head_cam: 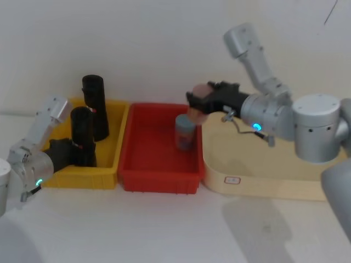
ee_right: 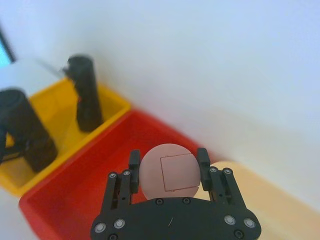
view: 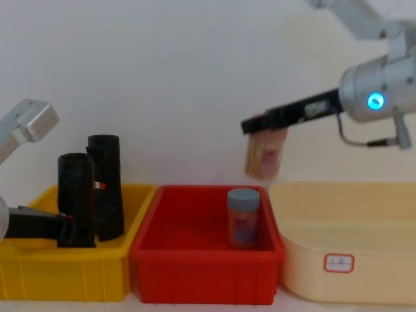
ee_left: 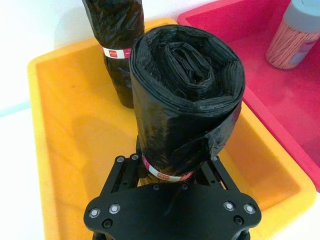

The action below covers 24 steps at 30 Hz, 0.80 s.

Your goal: Pick up the garbage bag with the one hand and transfer it to the other hand.

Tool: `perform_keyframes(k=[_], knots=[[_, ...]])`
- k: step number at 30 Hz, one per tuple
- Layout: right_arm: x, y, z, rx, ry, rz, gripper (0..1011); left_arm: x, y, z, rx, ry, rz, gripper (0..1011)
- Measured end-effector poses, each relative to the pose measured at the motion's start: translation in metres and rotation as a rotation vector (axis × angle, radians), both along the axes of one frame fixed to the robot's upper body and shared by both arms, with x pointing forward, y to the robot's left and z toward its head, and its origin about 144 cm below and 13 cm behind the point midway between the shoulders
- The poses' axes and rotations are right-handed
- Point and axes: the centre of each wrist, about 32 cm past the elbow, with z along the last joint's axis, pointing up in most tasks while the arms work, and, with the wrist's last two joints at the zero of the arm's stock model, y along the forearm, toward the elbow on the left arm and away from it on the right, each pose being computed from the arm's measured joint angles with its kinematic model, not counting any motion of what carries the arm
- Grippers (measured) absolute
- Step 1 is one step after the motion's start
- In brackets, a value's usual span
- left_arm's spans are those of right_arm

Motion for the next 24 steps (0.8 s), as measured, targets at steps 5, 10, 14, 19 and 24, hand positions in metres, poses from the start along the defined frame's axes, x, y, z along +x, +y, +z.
perform_keyframes(k=[5, 10, 14, 19, 24], knots=[[-0.008, -0.011, 0.019, 0.023, -0.073, -0.057, 652, 0.0, 0.0, 0.0, 0.0, 0.0, 0.0, 411], [-0.014, -0.019, 0.033, 0.024, -0.128, -0.111, 652, 0.0, 0.0, 0.0, 0.0, 0.0, 0.0, 411], [-0.018, -0.027, 0.04, 0.009, -0.164, -0.165, 652, 0.0, 0.0, 0.0, 0.0, 0.0, 0.0, 411], [-0.021, -0.037, 0.044, -0.018, -0.188, -0.228, 652, 0.0, 0.0, 0.0, 0.0, 0.0, 0.0, 411], [-0.024, -0.05, 0.042, -0.057, -0.182, -0.302, 652, 0.0, 0.0, 0.0, 0.0, 0.0, 0.0, 411]])
